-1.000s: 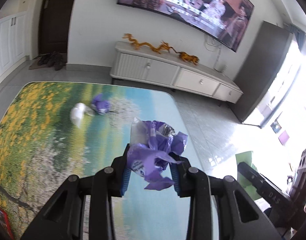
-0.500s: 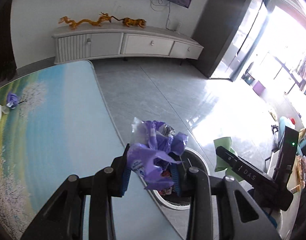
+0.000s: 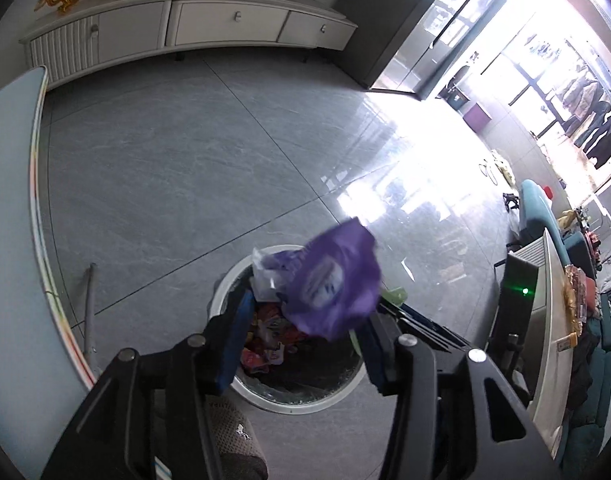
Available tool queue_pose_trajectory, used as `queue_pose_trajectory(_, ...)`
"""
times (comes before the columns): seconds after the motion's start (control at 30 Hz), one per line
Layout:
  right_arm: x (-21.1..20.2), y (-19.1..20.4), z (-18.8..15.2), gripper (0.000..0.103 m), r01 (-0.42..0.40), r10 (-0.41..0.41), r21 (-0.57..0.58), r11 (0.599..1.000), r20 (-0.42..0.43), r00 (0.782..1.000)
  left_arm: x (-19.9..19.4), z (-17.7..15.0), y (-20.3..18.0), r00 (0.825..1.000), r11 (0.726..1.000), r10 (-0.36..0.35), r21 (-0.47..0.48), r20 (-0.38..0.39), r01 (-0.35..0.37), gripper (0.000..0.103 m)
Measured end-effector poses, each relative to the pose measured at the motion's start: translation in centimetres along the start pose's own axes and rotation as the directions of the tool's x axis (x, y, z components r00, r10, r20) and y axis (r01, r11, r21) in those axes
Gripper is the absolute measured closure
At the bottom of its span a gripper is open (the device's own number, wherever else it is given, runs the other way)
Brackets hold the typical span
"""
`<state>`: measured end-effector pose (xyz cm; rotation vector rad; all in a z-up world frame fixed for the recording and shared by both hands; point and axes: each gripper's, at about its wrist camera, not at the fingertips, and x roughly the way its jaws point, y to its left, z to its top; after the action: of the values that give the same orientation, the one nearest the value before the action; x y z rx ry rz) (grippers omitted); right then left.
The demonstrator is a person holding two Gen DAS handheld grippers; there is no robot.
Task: Collect trash
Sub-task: 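Open the right tool over the bin while the left tool drops the purple bag in, then move both open tools back over the last items on the table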
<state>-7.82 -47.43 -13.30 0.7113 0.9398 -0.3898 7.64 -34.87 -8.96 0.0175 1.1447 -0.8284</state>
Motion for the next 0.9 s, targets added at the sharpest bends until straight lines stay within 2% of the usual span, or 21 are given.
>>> queue_pose_trajectory(0.3, -0.8, -0.7, -0.2, 0.048, 0.013, -0.013, 0.035, 0.999, 0.01, 1.0, -0.9, 0.2, 0.3, 1.0, 1.0, -0.01, 0.008, 0.012, 0.01, 0.049)
queue_pose_trajectory(0.43, -1.5, 0.5, -0.1, 0.048, 0.013, -0.014, 0.019, 1.0, 0.026, 1.0, -3.0, -0.1, 1.1, 0.999, 1.0, 0.0, 0.007, 0.051, 0.0, 0.049)
queue_pose_trajectory(0.57, -3.0, 1.5, -0.4, 0.048, 0.004, -0.004, -0.002, 1.0, 0.048, 0.999, -5.6, -0.4, 1.7, 0.993, 0.999, 0.039, 0.007, 0.11, -0.04, 0.049)
queue_pose_trajectory(0.77, -5.6, 3.9, -0.4, 0.048, -0.007, 0.01, -0.037, 0.999, 0.09, 0.996, -10.3, -1.4, 3.8, 0.966, 0.991, 0.136, -0.036, 0.22, -0.131, 0.049)
queue_pose_trajectory(0.9, -7.2, 6.4, -0.5, 0.048, -0.019, 0.028, -0.083, 0.996, 0.11, 0.994, -13.7, -2.1, 6.1, 0.937, 0.978, 0.204, -0.098, 0.284, -0.183, 0.044)
